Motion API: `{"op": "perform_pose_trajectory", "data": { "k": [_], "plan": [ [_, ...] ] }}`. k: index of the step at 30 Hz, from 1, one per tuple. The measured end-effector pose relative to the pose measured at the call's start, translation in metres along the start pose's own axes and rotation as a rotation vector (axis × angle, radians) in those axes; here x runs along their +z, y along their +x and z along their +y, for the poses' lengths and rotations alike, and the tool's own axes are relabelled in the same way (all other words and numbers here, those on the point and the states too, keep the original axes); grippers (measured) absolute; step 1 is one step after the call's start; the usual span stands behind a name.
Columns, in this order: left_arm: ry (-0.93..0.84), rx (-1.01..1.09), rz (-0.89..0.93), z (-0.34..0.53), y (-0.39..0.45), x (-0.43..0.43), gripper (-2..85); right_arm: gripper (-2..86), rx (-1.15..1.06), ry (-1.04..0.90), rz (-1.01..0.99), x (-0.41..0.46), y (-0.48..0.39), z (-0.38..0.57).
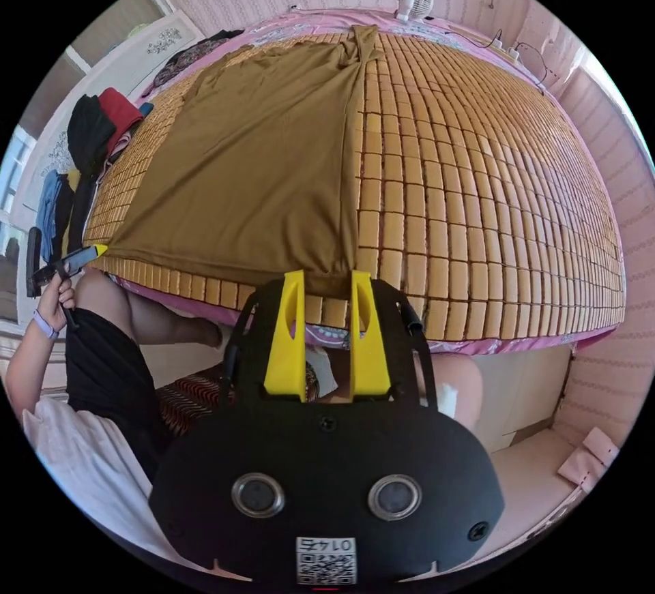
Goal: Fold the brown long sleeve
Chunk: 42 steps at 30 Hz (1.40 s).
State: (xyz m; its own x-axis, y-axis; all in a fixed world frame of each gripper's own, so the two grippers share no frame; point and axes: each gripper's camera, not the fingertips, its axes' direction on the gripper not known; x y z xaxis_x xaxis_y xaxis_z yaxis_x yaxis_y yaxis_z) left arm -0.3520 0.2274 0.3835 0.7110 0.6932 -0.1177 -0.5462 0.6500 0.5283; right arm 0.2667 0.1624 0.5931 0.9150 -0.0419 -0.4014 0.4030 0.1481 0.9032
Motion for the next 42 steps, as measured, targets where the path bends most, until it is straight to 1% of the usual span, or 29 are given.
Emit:
{"op": "perform_pose_trajectory", "data": {
  "k": [1, 2, 3, 4, 6, 9, 11, 12, 14, 16, 20, 23, 28, 31, 32, 33, 34, 35, 36, 37, 38, 39, 40, 42],
  "plan": [
    [-0.019, -0.002, -0.005, -0.003, 0.002, 0.003, -1.0, 8.3, 0.018, -0.002, -0.011, -0.002, 0.003, 0.0],
    [-0.025, -0.001, -0.007, -0.004, 0.003, 0.004, -1.0, 6.0, 0.039, -0.007, -0.039, -0.007, 0.008, 0.0],
    [-0.033, 0.011, -0.007, -0.007, 0.007, 0.005, -1.0, 4.2, 0.072, -0.003, -0.026, -0.015, 0.014, 0.001],
    [-0.038, 0.028, -0.008, -0.009, 0.012, 0.006, -1.0, 3.5, 0.065, 0.011, -0.036, -0.021, 0.016, 0.002],
    [-0.03, 0.062, -0.023, -0.013, 0.021, 0.004, -1.0, 2.1, 0.066, 0.099, -0.144, -0.056, 0.026, 0.008],
    [0.03, 0.14, -0.014, -0.016, 0.038, -0.018, -1.0, 1.5, 0.098, 0.218, -0.22, -0.1, 0.043, 0.025],
    [0.028, 0.18, -0.007, -0.014, 0.046, -0.028, -1.0, 1.3, 0.109, 0.189, -0.226, -0.101, 0.05, 0.033],
    [-0.001, 0.199, -0.009, -0.013, 0.049, -0.028, -1.0, 1.2, 0.115, 0.133, -0.218, -0.093, 0.053, 0.036],
    [-0.07, 0.204, -0.028, -0.011, 0.049, -0.021, -1.0, 1.2, 0.116, 0.082, -0.225, -0.086, 0.055, 0.039],
    [-0.118, 0.169, -0.022, -0.009, 0.044, -0.016, -1.0, 1.1, 0.117, 0.061, -0.222, -0.086, 0.052, 0.041],
    [-0.121, 0.15, 0.01, -0.009, 0.044, -0.022, -0.8, 1.1, 0.077, -0.002, -0.178, -0.09, 0.044, 0.042],
    [-0.164, 0.104, 0.036, -0.014, 0.039, -0.018, -0.2, 1.2, 0.069, -0.034, -0.164, -0.089, 0.045, 0.044],
    [-0.073, 0.09, 0.005, -0.031, 0.046, -0.036, 2.8, 1.2, 0.091, -0.031, -0.177, -0.1, 0.055, 0.042],
    [-0.093, 0.099, -0.028, -0.046, 0.064, -0.018, 5.0, 1.2, 0.09, -0.036, -0.168, -0.106, 0.057, 0.041],
    [-0.104, 0.098, -0.035, -0.048, 0.068, -0.013, 5.2, 1.2, 0.074, 0.039, -0.152, -0.123, 0.054, 0.043],
    [-0.135, 0.108, -0.042, -0.052, 0.077, -0.001, 5.4, 1.2, 0.026, 0.164, -0.127, -0.146, 0.046, 0.049],
    [-0.17, 0.121, -0.056, -0.056, 0.086, 0.01, 5.5, 1.2, 0.004, 0.206, -0.103, -0.156, 0.042, 0.051],
    [-0.189, 0.128, -0.07, -0.057, 0.09, 0.016, 5.2, 1.2, -0.012, 0.228, -0.037, -0.165, 0.036, 0.054],
    [-0.23, 0.147, -0.117, -0.058, 0.098, 0.026, 4.6, 1.1, -0.004, 0.169, 0.017, -0.16, 0.036, 0.052],
    [-0.214, 0.195, -0.179, -0.056, 0.107, 0.027, 3.1, 1.1, -0.002, 0.114, 0.027, -0.152, 0.038, 0.05],
    [-0.217, 0.224, -0.196, -0.055, 0.112, 0.028, 2.4, 1.2, 0.006, -0.024, -0.002, -0.132, 0.045, 0.045],
    [-0.22, 0.263, -0.207, -0.054, 0.119, 0.029, 0.8, 1.2, 0.038, -0.075, -0.048, -0.125, 0.053, 0.043],
    [-0.239, 0.288, -0.211, -0.055, 0.125, 0.031, -0.2, 1.2, 0.051, -0.058, -0.058, -0.128, 0.056, 0.044],
    [-0.262, 0.326, -0.257, -0.055, 0.133, 0.031, -0.7, 1.2, 0.078, 0.054, -0.06, -0.151, 0.061, 0.047]
  ]
}}
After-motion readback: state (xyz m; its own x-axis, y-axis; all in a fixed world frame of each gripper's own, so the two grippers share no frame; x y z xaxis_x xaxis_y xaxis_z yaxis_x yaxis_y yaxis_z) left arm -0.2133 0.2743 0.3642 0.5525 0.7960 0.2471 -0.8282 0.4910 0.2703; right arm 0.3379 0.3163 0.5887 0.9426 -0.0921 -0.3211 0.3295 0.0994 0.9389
